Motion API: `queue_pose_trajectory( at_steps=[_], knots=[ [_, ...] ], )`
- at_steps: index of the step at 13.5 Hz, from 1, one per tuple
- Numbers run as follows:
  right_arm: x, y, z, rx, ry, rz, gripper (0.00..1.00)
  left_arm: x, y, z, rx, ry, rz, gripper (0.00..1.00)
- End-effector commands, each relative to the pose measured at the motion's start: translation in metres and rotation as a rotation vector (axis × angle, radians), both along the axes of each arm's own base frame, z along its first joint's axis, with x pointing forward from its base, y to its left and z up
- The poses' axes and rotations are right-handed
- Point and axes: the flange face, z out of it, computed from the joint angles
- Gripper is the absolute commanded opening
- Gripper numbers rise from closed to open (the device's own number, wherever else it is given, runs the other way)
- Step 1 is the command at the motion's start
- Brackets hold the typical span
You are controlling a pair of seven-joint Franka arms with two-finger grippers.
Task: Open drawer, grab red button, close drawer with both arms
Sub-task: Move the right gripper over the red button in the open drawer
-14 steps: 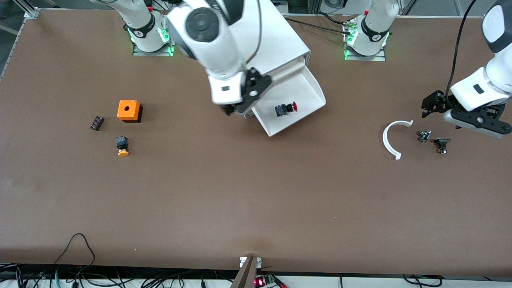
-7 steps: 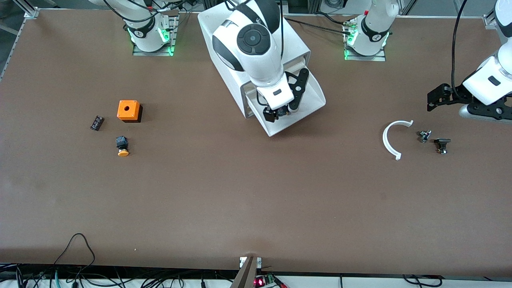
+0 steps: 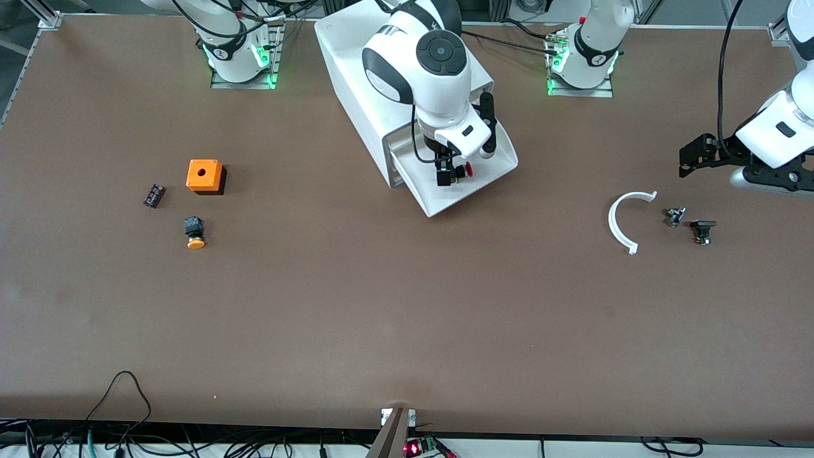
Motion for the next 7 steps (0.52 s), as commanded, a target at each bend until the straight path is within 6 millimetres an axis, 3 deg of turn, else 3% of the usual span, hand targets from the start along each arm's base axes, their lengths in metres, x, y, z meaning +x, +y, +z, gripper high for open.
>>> queue_pose_trajectory(
  at_steps=[1, 7],
  knots=[
    [-0.013, 0.015, -0.016, -0.041, -0.013, 0.081, 1.00, 0.001, 0.002, 0.003, 0.017, -0.003, 0.010, 1.00],
    [-0.021, 0.025, -0.043, -0.070, -0.025, 0.108, 1.00, 0.002, 0.004, 0.003, 0.018, -0.003, 0.007, 1.00]
  ],
)
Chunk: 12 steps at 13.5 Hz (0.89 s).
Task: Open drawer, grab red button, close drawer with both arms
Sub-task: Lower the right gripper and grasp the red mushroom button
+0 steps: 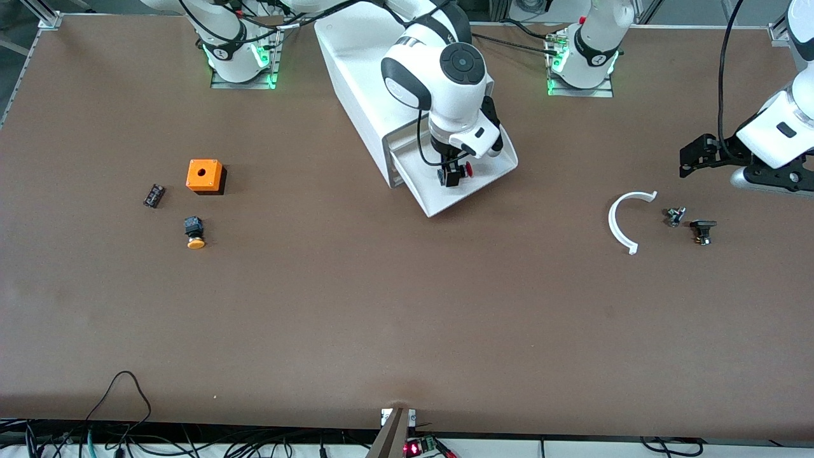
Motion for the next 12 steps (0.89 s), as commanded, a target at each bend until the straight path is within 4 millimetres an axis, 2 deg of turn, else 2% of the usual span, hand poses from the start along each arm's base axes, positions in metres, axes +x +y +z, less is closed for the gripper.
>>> queue_pose_trajectory(
  at_steps=[1, 7, 8, 10, 12],
  knots=[
    [0.004, 0.003, -0.005, -0.011, -0.019, 0.022, 1.00, 0.002, 0.004, 0.002, 0.018, 0.000, 0.002, 1.00],
    [0.012, 0.004, -0.022, 0.005, -0.028, 0.017, 1.00, 0.004, 0.006, -0.004, 0.015, -0.004, 0.017, 1.00],
    [0.012, 0.004, -0.024, 0.005, -0.028, 0.018, 0.97, 0.004, 0.006, -0.005, 0.013, -0.005, 0.017, 1.00],
    [0.012, 0.005, -0.024, 0.008, -0.030, 0.061, 0.76, 0.005, 0.005, -0.004, 0.010, -0.008, 0.018, 1.00],
    [0.012, 0.005, -0.024, 0.008, -0.029, 0.069, 0.63, 0.005, 0.005, -0.005, 0.010, -0.008, 0.017, 1.00]
  ],
)
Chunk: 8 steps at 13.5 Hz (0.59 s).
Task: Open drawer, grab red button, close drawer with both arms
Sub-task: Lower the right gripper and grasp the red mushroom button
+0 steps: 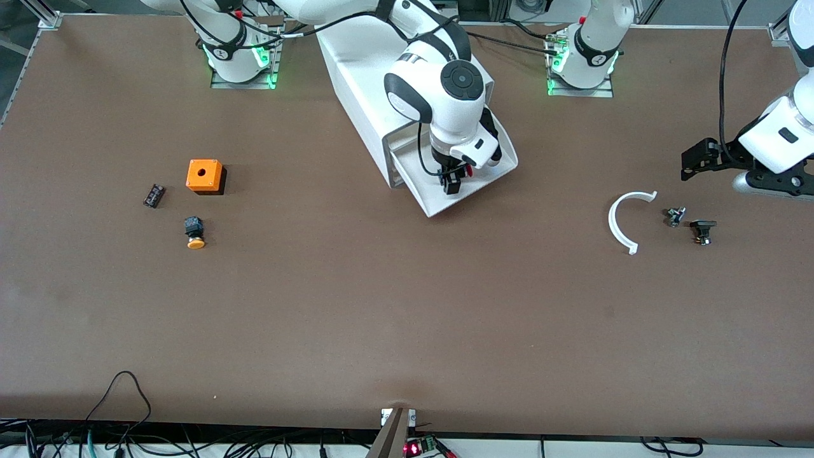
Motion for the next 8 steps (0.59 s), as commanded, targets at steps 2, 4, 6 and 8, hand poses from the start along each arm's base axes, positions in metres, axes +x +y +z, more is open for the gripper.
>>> queue_pose_trajectory(
  at_steps=[2, 4, 6, 8],
  knots=[
    [0.001, 0.005, 0.001, 0.003, -0.015, 0.028, 0.52, 0.002, -0.001, -0.003, 0.008, -0.015, 0.004, 1.00],
    [0.001, 0.006, 0.003, 0.006, -0.017, 0.019, 0.41, 0.002, -0.001, -0.006, -0.012, -0.016, 0.010, 1.00],
    [-0.001, 0.008, 0.008, 0.013, -0.021, 0.018, 0.31, 0.001, -0.001, -0.006, -0.012, -0.016, 0.012, 1.00],
    [0.002, 0.006, 0.022, 0.033, -0.028, -0.014, 0.25, 0.001, -0.002, -0.010, -0.012, -0.009, 0.012, 1.00]
  ],
)
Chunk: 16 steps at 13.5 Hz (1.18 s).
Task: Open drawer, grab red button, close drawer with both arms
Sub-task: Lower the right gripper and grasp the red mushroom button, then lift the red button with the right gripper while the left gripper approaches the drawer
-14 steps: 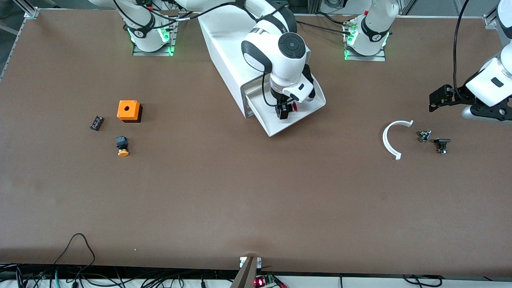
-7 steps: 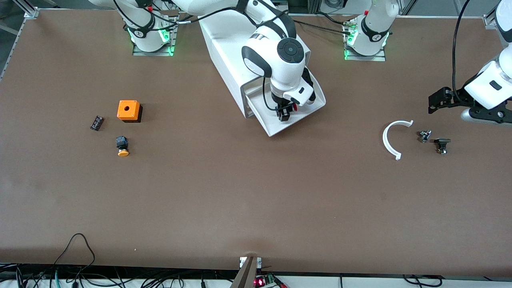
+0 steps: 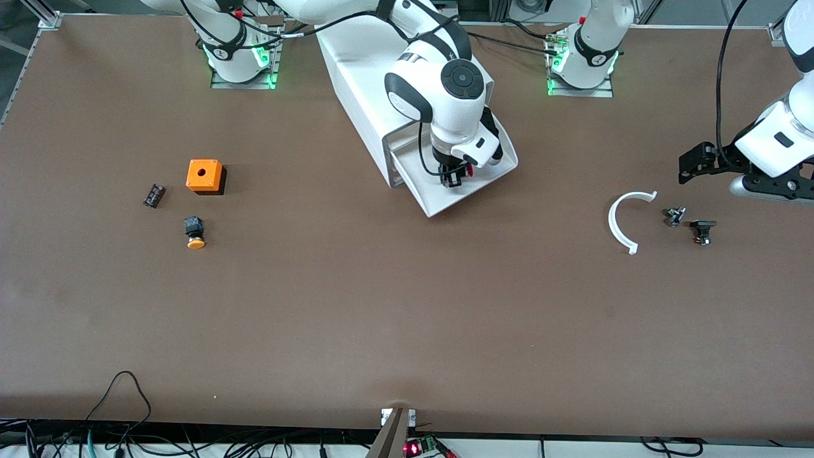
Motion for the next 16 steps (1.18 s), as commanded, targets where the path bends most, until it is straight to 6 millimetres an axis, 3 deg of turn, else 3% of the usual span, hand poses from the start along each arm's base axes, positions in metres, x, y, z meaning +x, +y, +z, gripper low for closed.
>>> queue_pose_trajectory(
  at_steps=[1, 2, 4, 6, 8, 11, 13, 14, 16],
  knots=[
    [0.003, 0.002, 0.033, 0.040, -0.026, -0.045, 0.25, -0.001, -0.002, -0.004, -0.010, -0.005, 0.011, 1.00],
    [0.004, 0.000, 0.048, 0.056, -0.037, -0.082, 0.24, 0.000, -0.004, -0.008, -0.010, -0.006, 0.021, 1.00],
    [0.031, -0.022, 0.080, 0.104, -0.064, -0.224, 0.22, 0.001, -0.011, -0.030, -0.011, -0.011, 0.098, 1.00],
    [0.075, -0.063, 0.105, 0.158, -0.061, -0.384, 0.22, 0.003, -0.040, -0.062, -0.022, -0.023, 0.168, 1.00],
    [0.110, -0.103, 0.118, 0.183, -0.071, -0.574, 0.22, -0.002, -0.077, -0.109, -0.070, -0.040, 0.262, 1.00],
    [0.144, -0.159, 0.111, 0.198, -0.122, -0.953, 0.22, -0.012, -0.133, -0.178, -0.117, -0.084, 0.413, 1.00],
    [0.141, -0.198, 0.090, 0.152, -0.085, -1.222, 0.22, -0.020, -0.183, -0.213, -0.154, -0.076, 0.511, 1.00],
    [0.145, -0.228, 0.081, 0.111, -0.069, -1.347, 0.22, -0.029, -0.207, -0.231, -0.168, -0.072, 0.536, 1.00],
    [0.144, -0.281, 0.056, -0.006, -0.036, -1.508, 0.22, -0.045, -0.238, -0.254, -0.166, -0.044, 0.574, 1.00]
  ],
)
